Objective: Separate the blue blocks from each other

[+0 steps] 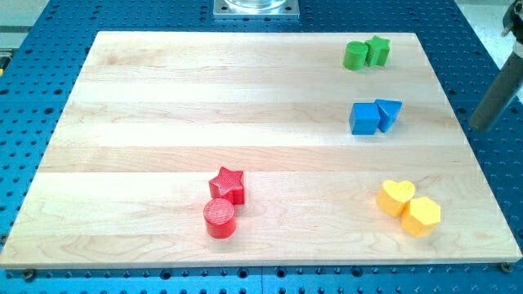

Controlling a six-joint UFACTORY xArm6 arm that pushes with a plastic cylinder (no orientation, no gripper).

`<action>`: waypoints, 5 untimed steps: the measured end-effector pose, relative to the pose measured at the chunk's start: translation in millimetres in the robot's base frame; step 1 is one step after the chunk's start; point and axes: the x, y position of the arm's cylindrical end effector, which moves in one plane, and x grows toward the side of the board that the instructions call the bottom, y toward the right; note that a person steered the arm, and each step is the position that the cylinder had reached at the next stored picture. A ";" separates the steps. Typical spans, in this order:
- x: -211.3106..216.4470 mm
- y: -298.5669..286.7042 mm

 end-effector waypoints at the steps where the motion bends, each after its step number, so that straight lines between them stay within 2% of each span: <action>1: 10.8 -15.7; 3: -0.3 -49.1; 5: -17.7 -126.2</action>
